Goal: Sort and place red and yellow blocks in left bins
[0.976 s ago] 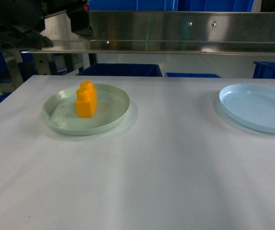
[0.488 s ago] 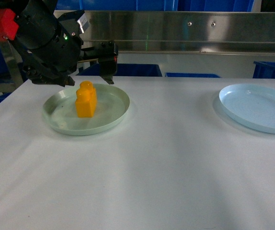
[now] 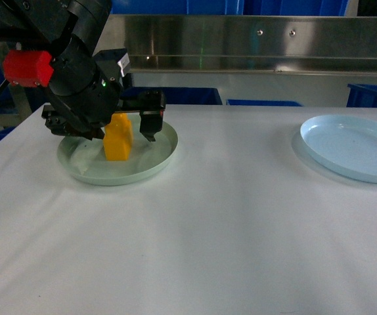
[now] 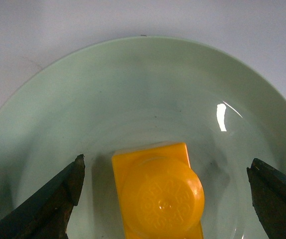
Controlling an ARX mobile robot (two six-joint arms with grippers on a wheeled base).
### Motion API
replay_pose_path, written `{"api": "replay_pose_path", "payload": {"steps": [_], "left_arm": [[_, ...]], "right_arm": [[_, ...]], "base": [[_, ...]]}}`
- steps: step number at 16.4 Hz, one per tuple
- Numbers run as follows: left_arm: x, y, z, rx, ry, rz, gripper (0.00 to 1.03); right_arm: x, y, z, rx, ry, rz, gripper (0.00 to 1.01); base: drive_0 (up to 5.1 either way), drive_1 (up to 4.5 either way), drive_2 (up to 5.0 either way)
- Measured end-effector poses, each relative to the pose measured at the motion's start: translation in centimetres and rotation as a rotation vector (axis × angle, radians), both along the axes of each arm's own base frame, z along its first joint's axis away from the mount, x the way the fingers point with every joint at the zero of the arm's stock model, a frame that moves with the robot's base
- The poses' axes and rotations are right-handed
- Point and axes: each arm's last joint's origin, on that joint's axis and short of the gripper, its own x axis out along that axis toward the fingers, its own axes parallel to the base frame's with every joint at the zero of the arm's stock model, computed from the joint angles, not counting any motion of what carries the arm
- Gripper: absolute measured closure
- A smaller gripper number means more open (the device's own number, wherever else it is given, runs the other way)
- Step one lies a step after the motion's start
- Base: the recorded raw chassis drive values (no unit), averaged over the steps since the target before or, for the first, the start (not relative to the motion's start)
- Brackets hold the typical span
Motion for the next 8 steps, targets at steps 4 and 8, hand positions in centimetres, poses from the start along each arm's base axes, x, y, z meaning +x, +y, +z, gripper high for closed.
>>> {"api": "replay_pose_path", "payload": {"steps": [4,8], "left_arm": [[0.25,0.41,0.11,0.026,-0.017,0.001,0.24],[0.30,0.55,-0.12,0.041,-0.012,-0.010,0.75]], "right_arm": [[0.00,0.00,0.00,0.000,0.000,0.000,0.72],[0.00,0.00,0.00,0.000,0.000,0.000,0.72]], "base": [[0.0,0.00,0.0],[0.0,0.00,0.0]]}}
